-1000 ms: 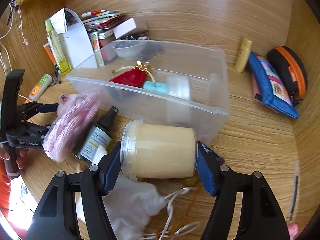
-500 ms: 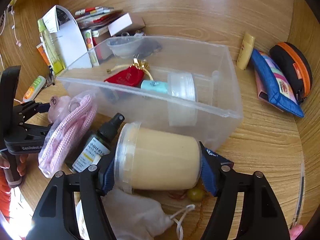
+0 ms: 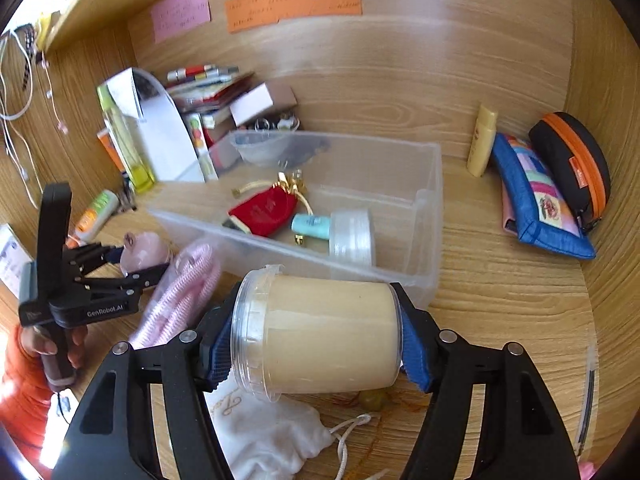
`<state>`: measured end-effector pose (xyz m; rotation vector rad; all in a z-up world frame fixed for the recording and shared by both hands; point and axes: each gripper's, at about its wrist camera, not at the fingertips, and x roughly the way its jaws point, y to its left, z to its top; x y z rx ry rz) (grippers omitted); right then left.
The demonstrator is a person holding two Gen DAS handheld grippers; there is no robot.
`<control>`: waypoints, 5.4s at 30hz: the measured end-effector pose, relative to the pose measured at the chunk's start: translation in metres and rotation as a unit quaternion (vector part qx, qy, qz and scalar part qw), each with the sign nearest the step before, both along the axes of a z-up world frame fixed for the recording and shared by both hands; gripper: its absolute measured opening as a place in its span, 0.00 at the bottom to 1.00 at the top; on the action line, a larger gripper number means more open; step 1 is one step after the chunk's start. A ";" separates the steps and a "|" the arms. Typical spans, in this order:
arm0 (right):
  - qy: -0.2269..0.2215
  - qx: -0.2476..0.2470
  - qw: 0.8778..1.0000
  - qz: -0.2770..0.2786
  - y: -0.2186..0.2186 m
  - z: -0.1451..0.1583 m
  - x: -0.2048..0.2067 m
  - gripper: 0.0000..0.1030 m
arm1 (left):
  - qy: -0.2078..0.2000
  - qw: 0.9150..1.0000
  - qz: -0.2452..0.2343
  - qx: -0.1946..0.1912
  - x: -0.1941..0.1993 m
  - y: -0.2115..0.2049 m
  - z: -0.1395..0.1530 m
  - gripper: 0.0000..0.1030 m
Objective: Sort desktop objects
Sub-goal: 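Carry the jar and pink container into the clear box and open both tools, then withdraw both open tools from the box, then grasp the bagged pink rope with the left tool while the right tool grasps the green gourd pendant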
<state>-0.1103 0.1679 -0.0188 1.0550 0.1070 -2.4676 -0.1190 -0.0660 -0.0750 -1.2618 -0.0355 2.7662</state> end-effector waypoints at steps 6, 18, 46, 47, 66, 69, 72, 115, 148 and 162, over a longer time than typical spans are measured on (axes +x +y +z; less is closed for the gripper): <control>0.016 -0.012 1.000 0.000 0.004 0.018 0.001 0.62 | 0.033 0.999 0.006 0.004 0.009 -0.006 0.028 0.61; 0.049 -0.029 0.998 0.000 0.008 0.049 -0.012 0.62 | 0.077 0.997 -0.008 0.011 0.009 -0.006 0.078 0.61; -0.002 -0.004 1.000 0.015 -0.013 0.025 -0.119 0.62 | 0.045 0.996 -0.071 0.000 -0.090 0.041 0.063 0.61; -0.004 -0.002 1.000 0.016 -0.015 0.022 -0.122 0.62 | 0.043 0.996 -0.073 0.000 -0.094 0.042 0.061 0.61; 0.009 0.098 0.995 0.015 -0.034 -0.009 -0.146 0.62 | -0.008 0.993 -0.108 -0.035 -0.133 0.069 0.024 0.61; 0.005 0.103 0.995 0.016 -0.037 -0.010 -0.147 0.62 | -0.012 0.992 -0.116 -0.046 -0.132 0.073 0.022 0.61; -0.006 0.111 0.994 0.020 -0.040 -0.012 -0.151 0.62 | -0.012 0.991 -0.118 -0.060 -0.132 0.076 0.019 0.61; 0.081 0.087 0.993 -0.007 -0.001 0.066 -0.070 0.81 | 0.076 0.994 -0.067 -0.045 -0.053 0.059 0.098 0.94; 0.025 0.071 0.996 -0.052 0.062 -0.015 0.005 0.93 | -0.027 0.997 -0.069 0.020 -0.003 0.084 0.013 0.95; -0.005 0.075 0.995 -0.072 0.062 -0.049 0.016 0.74 | -0.046 0.994 -0.064 0.081 0.006 0.046 -0.003 0.98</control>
